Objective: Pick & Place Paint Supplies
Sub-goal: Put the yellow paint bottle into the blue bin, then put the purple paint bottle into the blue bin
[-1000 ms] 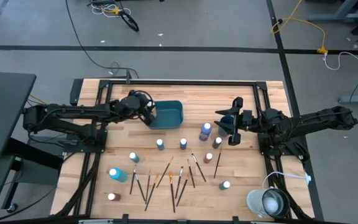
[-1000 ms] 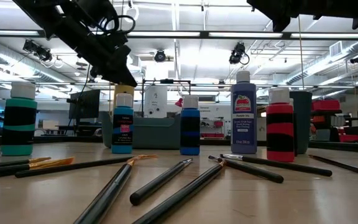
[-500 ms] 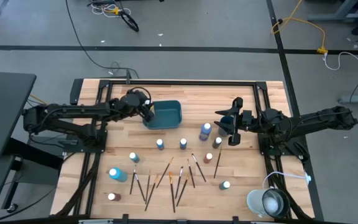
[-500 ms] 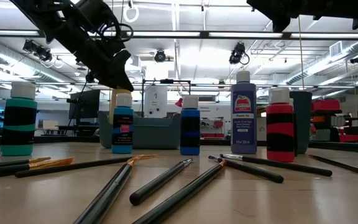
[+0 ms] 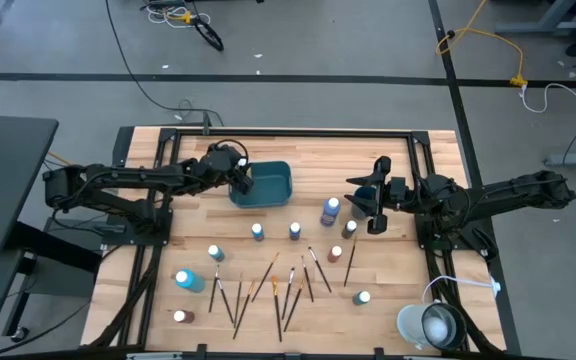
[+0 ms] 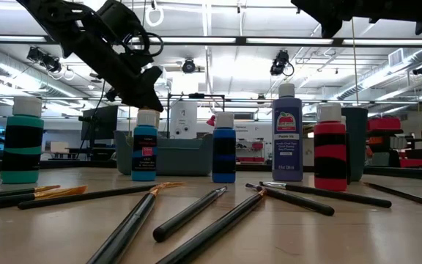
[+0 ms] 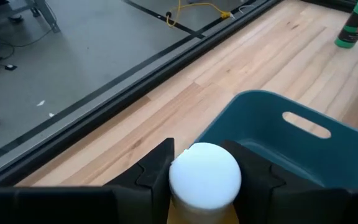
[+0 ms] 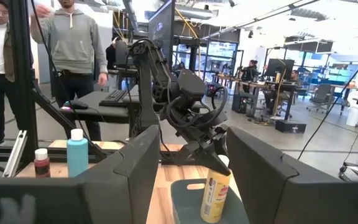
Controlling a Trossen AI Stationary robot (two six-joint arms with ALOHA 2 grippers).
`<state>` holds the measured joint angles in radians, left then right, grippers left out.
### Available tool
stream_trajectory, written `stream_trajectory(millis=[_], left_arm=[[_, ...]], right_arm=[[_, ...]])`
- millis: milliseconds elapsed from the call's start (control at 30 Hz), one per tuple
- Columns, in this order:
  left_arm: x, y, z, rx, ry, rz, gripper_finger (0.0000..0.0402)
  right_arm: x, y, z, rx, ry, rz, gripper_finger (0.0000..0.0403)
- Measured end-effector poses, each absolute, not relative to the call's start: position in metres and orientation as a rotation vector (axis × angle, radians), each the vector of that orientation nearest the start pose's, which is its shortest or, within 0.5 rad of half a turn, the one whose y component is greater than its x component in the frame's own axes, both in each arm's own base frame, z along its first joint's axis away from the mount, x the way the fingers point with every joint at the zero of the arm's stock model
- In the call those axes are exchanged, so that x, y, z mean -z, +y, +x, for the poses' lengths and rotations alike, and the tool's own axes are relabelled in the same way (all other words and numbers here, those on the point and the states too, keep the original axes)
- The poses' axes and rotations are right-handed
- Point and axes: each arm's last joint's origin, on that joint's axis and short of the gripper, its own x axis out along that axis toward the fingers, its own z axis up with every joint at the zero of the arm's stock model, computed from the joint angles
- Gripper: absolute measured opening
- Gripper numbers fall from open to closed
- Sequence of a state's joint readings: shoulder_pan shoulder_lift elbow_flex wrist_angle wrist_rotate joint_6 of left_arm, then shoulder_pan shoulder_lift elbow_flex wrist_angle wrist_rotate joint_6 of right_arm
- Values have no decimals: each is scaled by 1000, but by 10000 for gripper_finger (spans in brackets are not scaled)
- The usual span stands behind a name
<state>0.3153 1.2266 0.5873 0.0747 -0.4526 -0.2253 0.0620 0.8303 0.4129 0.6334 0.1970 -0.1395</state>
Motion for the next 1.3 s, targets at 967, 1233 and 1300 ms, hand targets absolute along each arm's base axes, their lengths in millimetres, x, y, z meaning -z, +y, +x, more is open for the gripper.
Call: stream_trajectory(millis=[967,1233,1300], left_arm=[[-270,71,212,-694,415,-39,223],[-297,51,187,-425,303,-79,214],[-299,46,183,-360,297,-89,212]], right_arm=[[-274,6,184,138,-197,-105,191],[-272,7,185,114,-181,-104,191],[-272,7,185,115,-181,-104,191]])
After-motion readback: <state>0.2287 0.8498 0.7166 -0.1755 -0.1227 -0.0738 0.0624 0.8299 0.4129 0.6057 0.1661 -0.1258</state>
